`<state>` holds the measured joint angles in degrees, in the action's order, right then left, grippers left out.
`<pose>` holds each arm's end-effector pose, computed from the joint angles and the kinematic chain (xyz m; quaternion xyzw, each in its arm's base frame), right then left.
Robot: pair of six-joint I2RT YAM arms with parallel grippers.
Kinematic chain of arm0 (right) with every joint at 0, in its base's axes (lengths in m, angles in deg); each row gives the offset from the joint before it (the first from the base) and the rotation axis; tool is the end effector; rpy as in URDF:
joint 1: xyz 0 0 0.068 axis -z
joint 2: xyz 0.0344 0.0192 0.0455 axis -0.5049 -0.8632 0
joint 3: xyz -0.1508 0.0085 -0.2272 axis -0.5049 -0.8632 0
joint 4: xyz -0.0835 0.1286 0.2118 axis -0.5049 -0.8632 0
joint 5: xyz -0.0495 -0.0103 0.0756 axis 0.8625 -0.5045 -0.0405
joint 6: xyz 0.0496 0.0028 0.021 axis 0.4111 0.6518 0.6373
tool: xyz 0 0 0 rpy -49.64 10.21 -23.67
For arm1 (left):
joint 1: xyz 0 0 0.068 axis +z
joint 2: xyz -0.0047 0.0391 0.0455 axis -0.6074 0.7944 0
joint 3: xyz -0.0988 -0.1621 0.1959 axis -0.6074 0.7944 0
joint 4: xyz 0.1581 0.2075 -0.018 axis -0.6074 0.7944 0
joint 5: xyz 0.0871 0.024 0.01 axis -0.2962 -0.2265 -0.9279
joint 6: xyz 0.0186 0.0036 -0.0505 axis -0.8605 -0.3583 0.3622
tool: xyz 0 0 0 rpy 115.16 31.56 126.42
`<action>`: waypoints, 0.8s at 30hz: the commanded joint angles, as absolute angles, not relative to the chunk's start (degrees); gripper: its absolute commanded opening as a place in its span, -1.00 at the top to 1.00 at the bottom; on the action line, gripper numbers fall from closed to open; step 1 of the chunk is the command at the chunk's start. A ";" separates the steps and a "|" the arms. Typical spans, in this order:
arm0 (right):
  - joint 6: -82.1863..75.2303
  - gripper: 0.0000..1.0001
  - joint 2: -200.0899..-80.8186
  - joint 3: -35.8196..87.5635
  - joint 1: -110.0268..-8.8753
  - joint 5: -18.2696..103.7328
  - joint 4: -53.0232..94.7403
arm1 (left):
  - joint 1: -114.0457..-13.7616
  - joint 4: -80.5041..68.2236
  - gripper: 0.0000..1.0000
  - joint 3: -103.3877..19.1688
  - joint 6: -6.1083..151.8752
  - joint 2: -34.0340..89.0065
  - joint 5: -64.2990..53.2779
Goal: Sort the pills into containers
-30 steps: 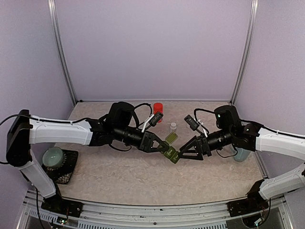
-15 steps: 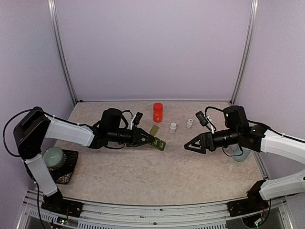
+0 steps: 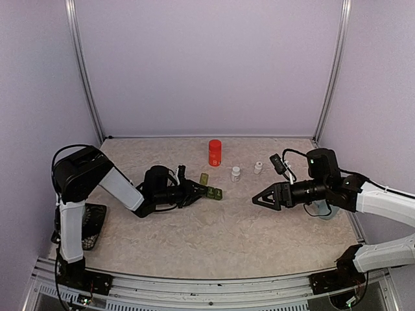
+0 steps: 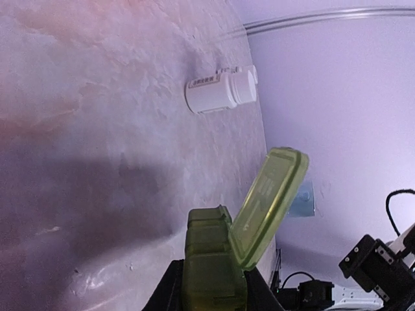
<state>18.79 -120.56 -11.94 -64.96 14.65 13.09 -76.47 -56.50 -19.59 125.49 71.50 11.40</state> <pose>0.1765 0.1474 0.2486 -0.1894 0.8232 0.4721 0.2522 0.2950 -0.2588 0.1027 -0.0449 0.7954 -0.5625 0.2215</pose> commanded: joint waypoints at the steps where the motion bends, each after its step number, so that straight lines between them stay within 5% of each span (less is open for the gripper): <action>1: 19.68 -0.90 -119.99 -12.93 -64.29 15.39 15.11 | -77.54 -61.62 0.54 -19.83 130.42 72.92 3.85; 24: 16.66 -1.00 -123.12 -10.26 -64.25 21.76 13.91 | -84.31 -51.08 -0.05 -19.16 130.36 69.08 -8.43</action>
